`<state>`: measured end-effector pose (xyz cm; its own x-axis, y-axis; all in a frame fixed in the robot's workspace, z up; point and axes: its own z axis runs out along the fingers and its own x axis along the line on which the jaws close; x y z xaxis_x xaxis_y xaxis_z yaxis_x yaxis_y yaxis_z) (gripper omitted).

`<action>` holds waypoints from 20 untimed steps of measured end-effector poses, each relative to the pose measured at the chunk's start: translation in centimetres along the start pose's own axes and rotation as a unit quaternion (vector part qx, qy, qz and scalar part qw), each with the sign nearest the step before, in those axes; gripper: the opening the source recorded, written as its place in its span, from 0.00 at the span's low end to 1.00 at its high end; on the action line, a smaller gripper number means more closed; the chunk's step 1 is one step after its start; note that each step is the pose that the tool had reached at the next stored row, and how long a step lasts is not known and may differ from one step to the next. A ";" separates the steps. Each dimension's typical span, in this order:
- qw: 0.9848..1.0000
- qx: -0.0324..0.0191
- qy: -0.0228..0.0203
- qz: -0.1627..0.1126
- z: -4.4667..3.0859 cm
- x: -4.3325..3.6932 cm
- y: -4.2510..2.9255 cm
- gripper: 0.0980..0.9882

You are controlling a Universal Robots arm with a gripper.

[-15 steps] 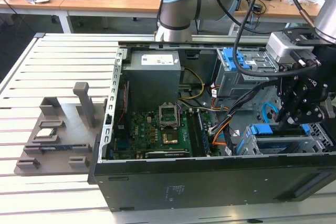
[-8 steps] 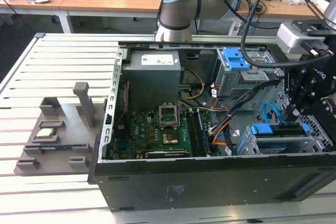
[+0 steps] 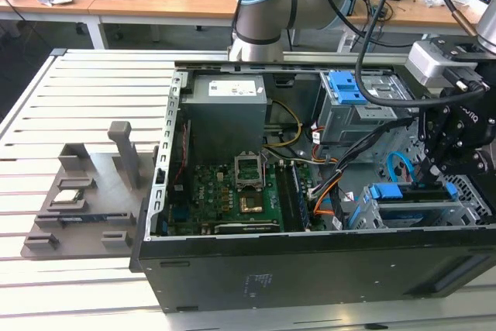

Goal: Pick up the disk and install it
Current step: 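Insert the second disk wire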

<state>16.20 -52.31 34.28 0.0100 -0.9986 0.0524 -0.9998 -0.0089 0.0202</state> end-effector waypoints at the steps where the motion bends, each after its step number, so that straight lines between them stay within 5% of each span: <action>1: 1.000 0.000 0.000 0.000 0.04 0.00 -0.01 0.01; 7: 1.000 0.000 -0.001 0.000 0.08 -0.01 -0.04 0.01; 9: 1.000 0.000 0.000 0.000 -0.72 0.04 -0.03 0.01; 14: 1.000 0.000 0.000 0.000 -4.57 0.24 0.04 0.01; 17: 1.000 0.000 0.000 0.000 -5.56 0.29 0.06 0.01; 20: 1.000 0.000 0.000 0.000 -5.76 0.30 0.07 0.01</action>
<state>16.25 -52.31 40.05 0.0100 -0.9986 0.0520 -0.9998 -0.0089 0.0204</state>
